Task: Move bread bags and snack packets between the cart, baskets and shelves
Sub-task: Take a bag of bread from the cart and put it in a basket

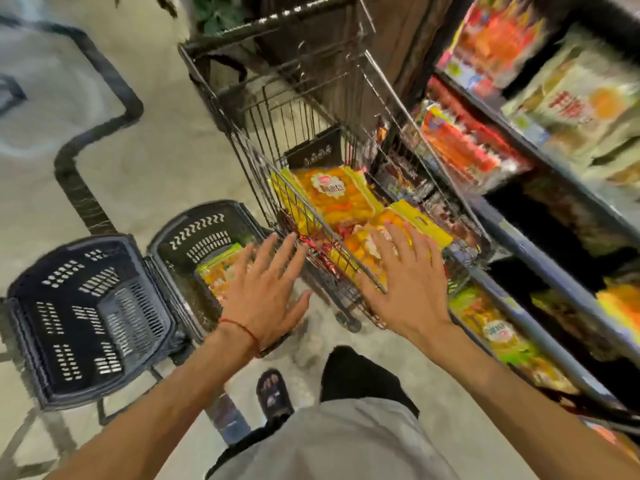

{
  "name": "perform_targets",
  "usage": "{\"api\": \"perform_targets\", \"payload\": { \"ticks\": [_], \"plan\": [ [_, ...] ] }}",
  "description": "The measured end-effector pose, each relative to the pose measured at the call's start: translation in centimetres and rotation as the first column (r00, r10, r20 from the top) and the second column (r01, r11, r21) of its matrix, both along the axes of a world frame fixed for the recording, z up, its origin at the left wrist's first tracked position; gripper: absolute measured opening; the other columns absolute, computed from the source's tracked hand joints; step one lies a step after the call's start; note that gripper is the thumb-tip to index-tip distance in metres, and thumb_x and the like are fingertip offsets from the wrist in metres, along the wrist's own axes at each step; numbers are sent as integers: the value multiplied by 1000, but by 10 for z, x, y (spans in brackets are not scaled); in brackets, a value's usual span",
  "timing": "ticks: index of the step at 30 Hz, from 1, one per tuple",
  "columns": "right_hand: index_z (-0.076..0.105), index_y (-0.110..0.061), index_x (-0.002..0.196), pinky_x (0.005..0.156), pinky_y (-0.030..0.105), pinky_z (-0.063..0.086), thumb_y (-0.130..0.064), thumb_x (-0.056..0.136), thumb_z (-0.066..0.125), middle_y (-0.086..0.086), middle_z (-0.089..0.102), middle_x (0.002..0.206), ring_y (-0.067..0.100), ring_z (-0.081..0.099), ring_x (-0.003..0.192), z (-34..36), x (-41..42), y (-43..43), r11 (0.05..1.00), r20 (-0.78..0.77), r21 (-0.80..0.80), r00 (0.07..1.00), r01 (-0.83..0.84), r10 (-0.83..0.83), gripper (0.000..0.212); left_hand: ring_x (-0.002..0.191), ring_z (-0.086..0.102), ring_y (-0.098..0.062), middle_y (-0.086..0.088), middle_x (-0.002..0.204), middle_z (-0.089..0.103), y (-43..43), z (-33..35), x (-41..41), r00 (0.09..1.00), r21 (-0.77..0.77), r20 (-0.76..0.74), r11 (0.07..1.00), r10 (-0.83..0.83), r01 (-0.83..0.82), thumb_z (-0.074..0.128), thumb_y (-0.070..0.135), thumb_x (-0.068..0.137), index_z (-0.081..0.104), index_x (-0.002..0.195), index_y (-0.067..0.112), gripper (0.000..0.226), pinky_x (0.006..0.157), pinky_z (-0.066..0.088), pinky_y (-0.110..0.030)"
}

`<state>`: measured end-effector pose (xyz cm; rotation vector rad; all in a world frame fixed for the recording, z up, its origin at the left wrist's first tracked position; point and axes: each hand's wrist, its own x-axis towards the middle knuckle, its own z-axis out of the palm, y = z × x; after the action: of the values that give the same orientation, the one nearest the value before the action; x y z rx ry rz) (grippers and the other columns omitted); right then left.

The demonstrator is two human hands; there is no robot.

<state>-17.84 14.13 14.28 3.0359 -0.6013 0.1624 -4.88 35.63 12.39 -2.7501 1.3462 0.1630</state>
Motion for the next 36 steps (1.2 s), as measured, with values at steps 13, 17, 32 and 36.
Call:
{"api": "perform_targets", "payload": {
  "ticks": [13,17,32,36],
  "plan": [
    [45,-22,156,126,53,21,-63,95,50,8,42,163,33,31,154,-26,-56,-189,1000,-42,-4,999,12,-13,74,148,34,-36,-10,162,37,-180,-7,-38,995,51,59,996,-77,74,33,65,93,37,158,21,78,121,26,-56],
    [41,-24,159,125,54,24,-68,99,37,7,38,167,34,28,156,-41,-65,-248,994,-81,48,992,-95,98,75,151,28,-34,-7,167,28,-233,-19,-50,998,92,53,996,-19,14,34,66,97,30,161,23,77,122,23,-57],
    [40,-21,160,126,52,21,-60,100,46,6,38,166,30,29,155,-55,-9,-301,946,-155,79,933,-315,324,72,154,21,-36,-10,167,26,-262,-50,-59,959,105,-117,963,259,-248,32,68,97,25,162,23,79,122,18,-55],
    [37,-21,162,126,54,21,-62,101,35,8,35,168,32,26,157,-72,12,-323,926,-245,105,893,-363,378,74,156,17,-34,-11,169,19,-279,-65,-61,939,148,-133,943,316,-297,21,68,99,20,163,22,79,125,16,-55]
  ]
}}
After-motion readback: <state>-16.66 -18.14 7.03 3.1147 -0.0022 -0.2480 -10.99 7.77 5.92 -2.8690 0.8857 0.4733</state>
